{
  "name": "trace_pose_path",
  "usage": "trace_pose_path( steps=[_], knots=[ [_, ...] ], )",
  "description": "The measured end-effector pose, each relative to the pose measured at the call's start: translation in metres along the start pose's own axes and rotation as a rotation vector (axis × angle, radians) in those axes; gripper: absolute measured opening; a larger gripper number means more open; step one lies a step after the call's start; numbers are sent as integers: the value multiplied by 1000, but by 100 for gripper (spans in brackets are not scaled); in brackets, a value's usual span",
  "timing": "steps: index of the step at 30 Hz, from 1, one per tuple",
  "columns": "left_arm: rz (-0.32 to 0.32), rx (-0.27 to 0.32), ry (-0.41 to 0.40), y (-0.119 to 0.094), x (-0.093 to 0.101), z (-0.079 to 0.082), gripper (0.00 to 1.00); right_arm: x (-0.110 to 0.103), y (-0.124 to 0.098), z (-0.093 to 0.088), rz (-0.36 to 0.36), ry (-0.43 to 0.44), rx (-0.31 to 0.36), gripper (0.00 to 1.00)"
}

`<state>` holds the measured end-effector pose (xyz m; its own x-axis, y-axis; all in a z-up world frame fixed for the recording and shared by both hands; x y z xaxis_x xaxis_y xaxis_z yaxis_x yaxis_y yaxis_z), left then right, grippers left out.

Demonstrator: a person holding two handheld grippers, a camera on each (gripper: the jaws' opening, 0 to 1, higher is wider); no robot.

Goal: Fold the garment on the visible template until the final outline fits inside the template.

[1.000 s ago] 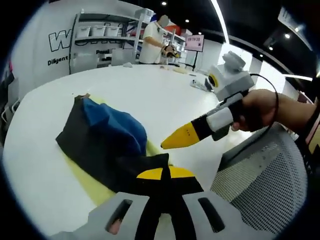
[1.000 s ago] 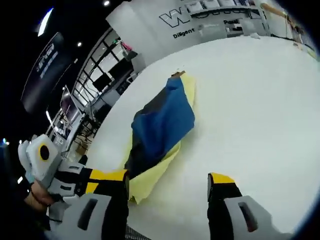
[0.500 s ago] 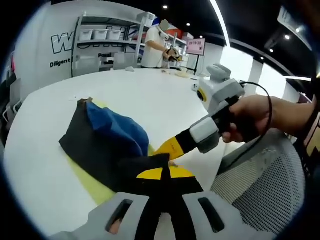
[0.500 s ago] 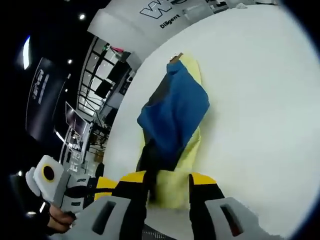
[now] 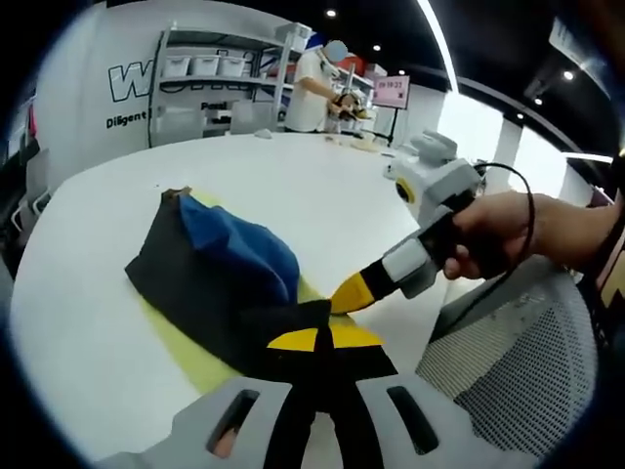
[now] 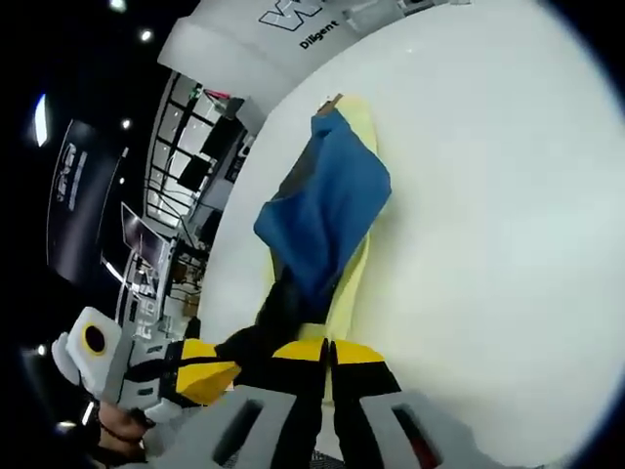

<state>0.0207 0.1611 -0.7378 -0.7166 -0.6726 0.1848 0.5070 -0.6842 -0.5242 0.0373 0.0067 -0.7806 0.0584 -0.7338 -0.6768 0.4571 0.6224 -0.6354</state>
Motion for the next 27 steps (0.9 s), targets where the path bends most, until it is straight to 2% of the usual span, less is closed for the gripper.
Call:
trace_pose_path(
  steps=[8,9,10,12,16,18,20,21,23,24,27],
  knots=[
    [72,27,-2,-20,-23,9,0,-2,-6,2,2,-26,7,0],
    [80,29,-2,-22,-25,10,0,-1,-6,2,-1,-46,2,0],
    [92,33,3,-26,-29,11,0,1,-7,1,-16,-101,-17,0],
    [107,35,6,-32,-35,13,0,0,-9,1,-32,-93,-4,0],
    [174,51,-3,-42,-49,16,0,2,-12,2,-19,-59,6,0],
    [201,43,4,-45,-56,15,0,3,-13,2,-21,-71,6,0],
    [230,26,16,-49,-64,14,0,-3,-13,2,70,-39,36,0],
    [244,27,6,-51,-68,13,0,-1,-14,1,51,-43,28,0],
    [254,26,6,-54,-74,12,0,0,-15,0,9,-122,17,0],
    [267,23,11,-56,-78,10,0,0,-15,-1,-3,-135,15,0],
    [321,-15,46,-61,-88,6,0,1,-15,0,5,-125,15,0]
  ],
)
Point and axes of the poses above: the point that each gripper's makers call its tool centre point, and the gripper's own axes: y roughly forward along the fingers, x roughly to its right, z roughly out of its top, the point moved 8 cm from there along -y, roughly backward along the fingers, and after that the axes turned 1 degree about x, right-handed, at the moved point
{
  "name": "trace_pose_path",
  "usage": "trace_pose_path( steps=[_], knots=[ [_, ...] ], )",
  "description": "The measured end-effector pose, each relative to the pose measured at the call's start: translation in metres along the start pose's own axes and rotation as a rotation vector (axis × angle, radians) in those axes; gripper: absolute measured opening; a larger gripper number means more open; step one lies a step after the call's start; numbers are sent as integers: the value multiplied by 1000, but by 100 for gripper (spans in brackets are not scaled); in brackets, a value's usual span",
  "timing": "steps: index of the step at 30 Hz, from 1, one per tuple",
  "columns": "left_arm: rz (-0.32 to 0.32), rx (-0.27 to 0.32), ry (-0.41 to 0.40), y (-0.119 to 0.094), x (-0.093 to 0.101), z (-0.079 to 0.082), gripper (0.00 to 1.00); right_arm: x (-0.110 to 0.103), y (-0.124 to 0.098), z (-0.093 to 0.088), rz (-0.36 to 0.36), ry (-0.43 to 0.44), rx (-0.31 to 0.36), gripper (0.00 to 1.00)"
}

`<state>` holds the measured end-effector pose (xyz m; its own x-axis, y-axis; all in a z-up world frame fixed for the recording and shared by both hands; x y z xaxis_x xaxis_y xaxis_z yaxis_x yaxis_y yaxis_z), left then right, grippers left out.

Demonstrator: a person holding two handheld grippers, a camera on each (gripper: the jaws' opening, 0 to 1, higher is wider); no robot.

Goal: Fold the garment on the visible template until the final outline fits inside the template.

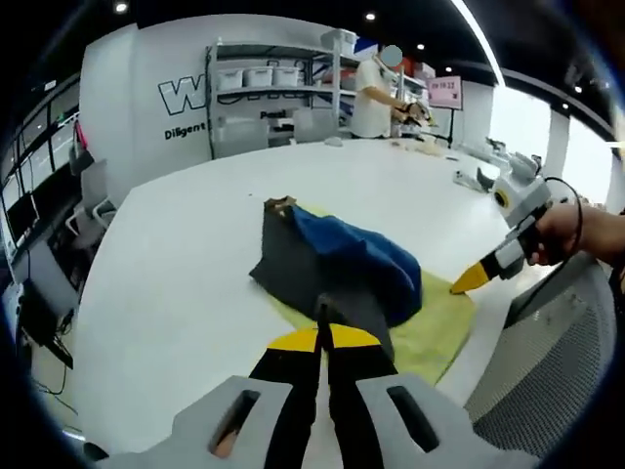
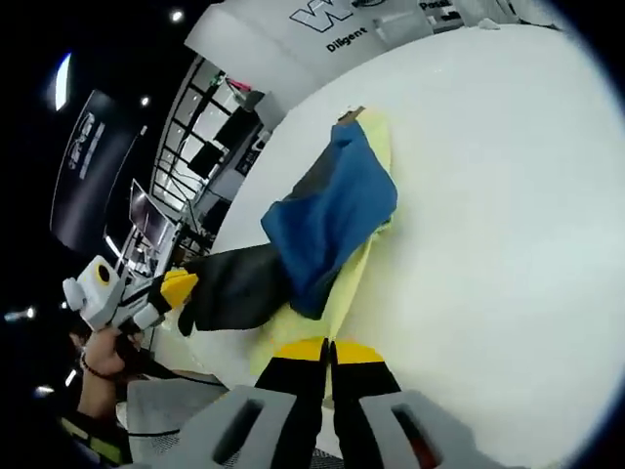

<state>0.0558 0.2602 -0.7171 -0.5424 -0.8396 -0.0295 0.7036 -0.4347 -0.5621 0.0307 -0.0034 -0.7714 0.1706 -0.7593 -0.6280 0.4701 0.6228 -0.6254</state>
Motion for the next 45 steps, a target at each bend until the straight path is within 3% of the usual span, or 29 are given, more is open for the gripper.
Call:
trace_pose_path(
  steps=[6,7,9,14,17,24,35,36,38,41,45],
  knots=[
    [45,-18,-20,-2,-15,-5,0,0,-2,1,2,9,1,0],
    [79,-47,8,-3,-19,-8,0,1,-3,0,-10,-3,-7,0],
    [143,-111,151,-4,-27,-11,0,3,-3,-1,-25,-23,-17,0],
    [153,-130,118,1,-40,-19,0,5,-6,-4,-30,-25,-26,0],
    [209,-180,198,-1,-51,-22,0,8,-7,-6,-63,-30,-48,0],
    [271,-208,201,-1,-72,-30,0,10,-9,-10,-96,-71,-91,0],
    [387,-232,243,1,-112,-28,0,10,-10,-11,-135,-127,-146,0],
    [395,-233,229,2,-114,-27,0,10,-11,-12,-139,-130,-151,0],
    [363,-192,82,6,-112,-27,0,11,-11,-12,-144,-137,-156,0],
    [418,-255,213,6,-120,-26,0,11,-11,-13,-147,-139,-159,0],
    [442,-258,192,11,-129,-32,0,11,-13,-12,-164,-170,-146,0]
  ],
)
Point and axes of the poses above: the point that each gripper's makers call its tool centre point, and the gripper's own axes: y roughly forward along the fingers, x roughly to its right, z roughly out of its top, the point moved 8 cm from there along -y, roughly backward along the fingers, and after that the axes turned 1 degree about x, right-handed, at the moved point
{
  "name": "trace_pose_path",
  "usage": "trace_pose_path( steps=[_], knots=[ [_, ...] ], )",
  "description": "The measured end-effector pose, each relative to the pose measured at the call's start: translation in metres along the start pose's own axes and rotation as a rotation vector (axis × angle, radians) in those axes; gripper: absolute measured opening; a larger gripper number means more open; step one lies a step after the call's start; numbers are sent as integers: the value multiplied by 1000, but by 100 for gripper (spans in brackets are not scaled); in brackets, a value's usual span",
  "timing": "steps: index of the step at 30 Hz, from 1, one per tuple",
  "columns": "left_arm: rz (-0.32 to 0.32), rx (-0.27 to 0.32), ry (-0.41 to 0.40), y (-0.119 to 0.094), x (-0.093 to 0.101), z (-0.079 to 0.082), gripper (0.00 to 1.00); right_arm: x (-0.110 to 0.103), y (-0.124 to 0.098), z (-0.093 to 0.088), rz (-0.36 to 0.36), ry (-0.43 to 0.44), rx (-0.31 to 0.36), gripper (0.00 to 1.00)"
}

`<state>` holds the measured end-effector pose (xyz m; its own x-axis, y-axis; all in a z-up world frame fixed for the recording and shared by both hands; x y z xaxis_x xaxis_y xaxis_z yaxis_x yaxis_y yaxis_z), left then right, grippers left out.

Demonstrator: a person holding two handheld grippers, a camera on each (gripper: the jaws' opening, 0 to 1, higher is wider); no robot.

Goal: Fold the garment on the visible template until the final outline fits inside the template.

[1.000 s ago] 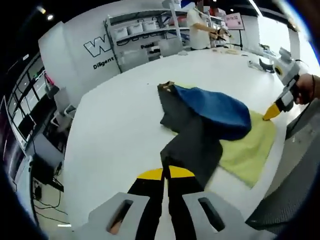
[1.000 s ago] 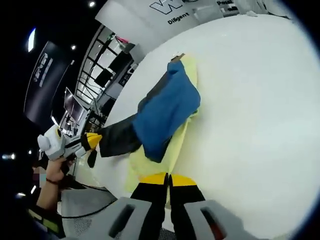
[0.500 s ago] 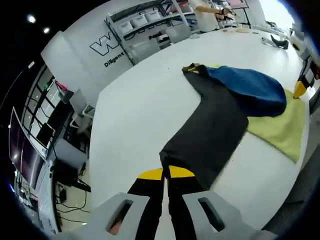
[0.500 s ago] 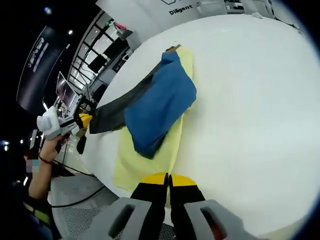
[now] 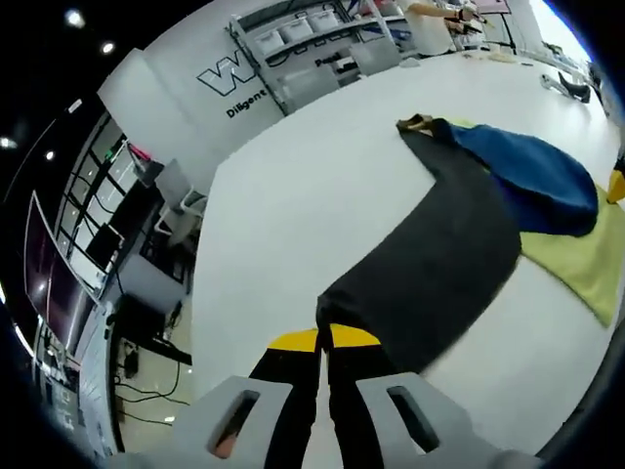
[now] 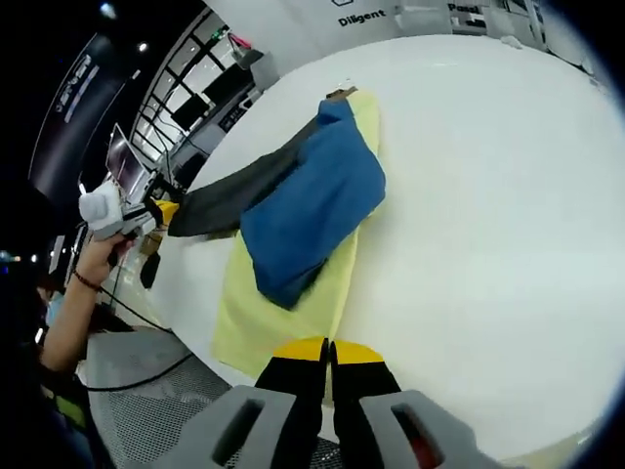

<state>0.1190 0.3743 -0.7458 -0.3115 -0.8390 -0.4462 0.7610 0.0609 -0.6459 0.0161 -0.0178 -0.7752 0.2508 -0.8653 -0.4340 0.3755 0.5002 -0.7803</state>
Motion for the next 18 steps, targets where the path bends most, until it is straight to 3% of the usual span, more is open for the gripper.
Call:
trace_pose_path(
  steps=[8,18],
  knots=[
    [49,-40,34,11,-16,-9,0,7,-2,-4,-3,35,-14,0],
    [60,-64,-19,12,-13,-18,0,4,-4,-5,5,-28,-47,0]
  ],
)
Point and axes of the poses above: the point that each gripper's makers call its tool centre point, and the gripper's own axes: y roughly forward along the fingers, x roughly to its right, z roughly out of its top, the point moved 8 cm from there along -y, roughly backward along the fingers, and after that the axes turned 1 degree about x, right-handed, at the moved point
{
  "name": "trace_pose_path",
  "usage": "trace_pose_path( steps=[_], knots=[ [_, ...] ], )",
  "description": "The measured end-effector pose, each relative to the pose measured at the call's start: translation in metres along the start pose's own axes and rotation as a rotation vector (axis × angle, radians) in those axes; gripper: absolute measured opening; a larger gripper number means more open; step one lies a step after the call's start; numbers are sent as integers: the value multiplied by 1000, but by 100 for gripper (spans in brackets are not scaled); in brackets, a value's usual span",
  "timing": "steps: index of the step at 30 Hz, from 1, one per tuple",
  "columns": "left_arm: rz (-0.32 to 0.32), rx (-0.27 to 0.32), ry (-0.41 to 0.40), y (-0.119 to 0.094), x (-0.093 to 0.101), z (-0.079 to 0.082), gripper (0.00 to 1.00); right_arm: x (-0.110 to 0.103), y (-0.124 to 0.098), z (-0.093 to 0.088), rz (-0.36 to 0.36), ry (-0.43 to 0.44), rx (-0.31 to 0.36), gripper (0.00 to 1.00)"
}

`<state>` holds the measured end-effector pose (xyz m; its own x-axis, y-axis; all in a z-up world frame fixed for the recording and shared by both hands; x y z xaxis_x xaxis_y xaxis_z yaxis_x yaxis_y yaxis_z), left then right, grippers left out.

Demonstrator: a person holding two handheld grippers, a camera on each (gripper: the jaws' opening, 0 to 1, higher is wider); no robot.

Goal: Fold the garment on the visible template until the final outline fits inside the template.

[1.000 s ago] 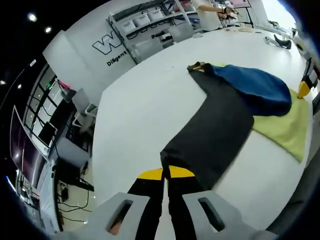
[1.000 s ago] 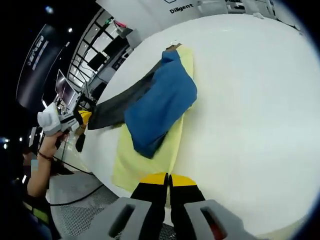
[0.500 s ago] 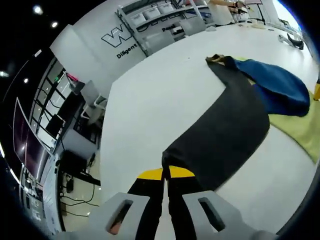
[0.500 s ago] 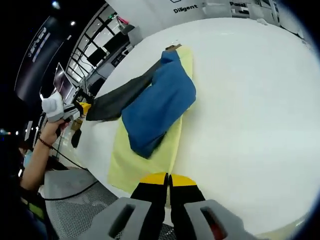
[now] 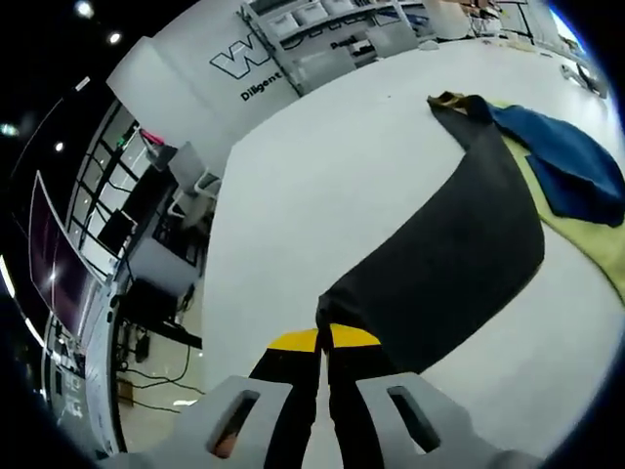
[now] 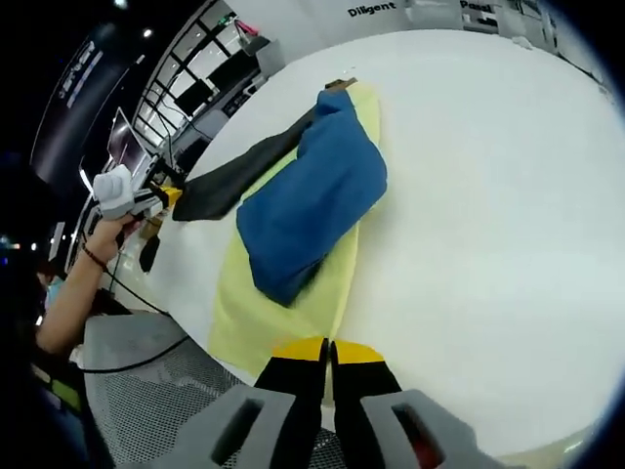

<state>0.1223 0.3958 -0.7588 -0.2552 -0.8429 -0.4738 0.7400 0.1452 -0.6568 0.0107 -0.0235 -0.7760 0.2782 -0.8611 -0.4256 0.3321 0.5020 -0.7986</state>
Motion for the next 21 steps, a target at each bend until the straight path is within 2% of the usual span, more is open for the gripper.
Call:
trace_pose_path(
  steps=[2,5,11,12,14,17,21],
  knots=[
    [-3,2,-9,1,1,-1,0,2,-3,3,-26,-26,5,0],
    [-4,-6,-8,2,0,-4,0,5,-8,8,-52,-51,18,8],
    [5,-23,-10,4,-1,-8,0,5,-10,25,-64,-74,95,11],
    [11,-21,-6,4,-1,-7,0,4,-10,30,-77,-103,130,12],
    [18,-25,8,3,-1,-7,0,-3,-6,41,-76,-228,189,17],
    [27,-36,3,2,-1,-8,0,-25,7,53,-10,-343,227,20],
    [59,-31,-7,0,-7,-7,0,-45,19,62,4,-447,218,23]
  ],
)
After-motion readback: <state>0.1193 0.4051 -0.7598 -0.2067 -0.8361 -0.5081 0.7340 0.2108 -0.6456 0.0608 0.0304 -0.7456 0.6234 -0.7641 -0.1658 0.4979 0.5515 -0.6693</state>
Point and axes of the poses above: the point that each gripper's makers call its tool centre point, and the gripper's own axes: y roughly forward along the fingers, x roughly to its right, z roughly out of its top, the point moved 8 cm from there along -y, roughly backward along the fingers, and after that the axes turned 1 degree about x, right-handed, at the moved point
